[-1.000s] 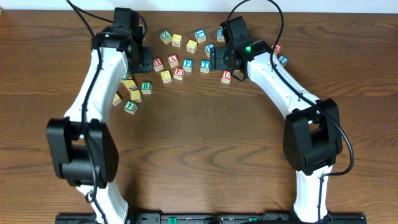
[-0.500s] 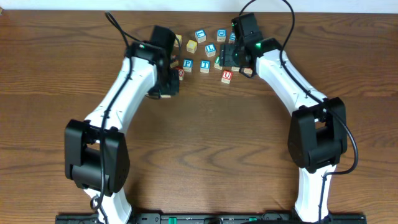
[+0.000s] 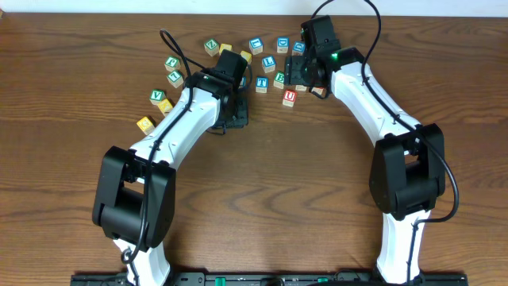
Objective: Spell out NEURIPS
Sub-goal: 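Lift green N block and carry it toward the table center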
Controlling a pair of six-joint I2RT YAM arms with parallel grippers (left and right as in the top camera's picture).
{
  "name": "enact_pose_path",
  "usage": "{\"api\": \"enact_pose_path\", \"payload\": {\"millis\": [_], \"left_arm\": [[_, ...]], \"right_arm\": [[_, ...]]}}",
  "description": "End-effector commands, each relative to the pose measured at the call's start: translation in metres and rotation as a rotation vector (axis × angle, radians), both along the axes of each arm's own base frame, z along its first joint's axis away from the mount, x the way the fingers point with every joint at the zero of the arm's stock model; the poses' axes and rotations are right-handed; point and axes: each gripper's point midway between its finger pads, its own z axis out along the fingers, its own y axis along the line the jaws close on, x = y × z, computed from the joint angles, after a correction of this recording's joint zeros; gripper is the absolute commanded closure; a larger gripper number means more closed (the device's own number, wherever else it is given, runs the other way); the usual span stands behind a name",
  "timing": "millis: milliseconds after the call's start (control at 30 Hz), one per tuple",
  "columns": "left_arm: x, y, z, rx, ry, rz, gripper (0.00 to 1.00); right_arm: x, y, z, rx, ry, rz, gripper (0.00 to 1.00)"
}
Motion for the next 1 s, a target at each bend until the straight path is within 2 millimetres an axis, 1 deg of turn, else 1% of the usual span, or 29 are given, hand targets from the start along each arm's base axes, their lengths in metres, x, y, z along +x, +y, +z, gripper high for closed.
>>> {"api": "enact_pose_path", "payload": {"millis": [0, 267, 467, 700, 867, 900, 967], "left_arm": [[-0.002, 0.0, -0.01, 0.003, 0.015, 0.016, 0.7], [-0.003, -0.002, -0.022, -0.011, 0.001, 0.036, 0.7], [-0.001, -0.013, -0.033, -0.025, -0.043, -0.001, 0.7], [0.004, -0.008, -0.037, 0.018, -0.077, 0.002, 0.7], [0.004, -0.007, -0.053, 0.031, -0.052, -0.004, 0.7], [0.003, -0.007, -0.063, 0.039, -0.033, -0.006, 0.7], [0.001, -0.007, -0.067, 0.04, -0.022, -0.008, 0.7]], "right_arm": [[0.003, 0.001, 0.024, 0.016, -0.045, 0.012, 0.25], [0.002, 0.004, 0.024, 0.027, -0.04, 0.02, 0.25], [0.002, 0.004, 0.024, 0.026, -0.04, 0.021, 0.24], [0.001, 0.004, 0.023, 0.025, -0.037, 0.021, 0.24], [0.001, 0.004, 0.023, 0.025, -0.037, 0.021, 0.24], [0.001, 0.004, 0.023, 0.025, -0.037, 0.021, 0.24], [0.001, 0.004, 0.023, 0.025, -0.035, 0.021, 0.24]]}}
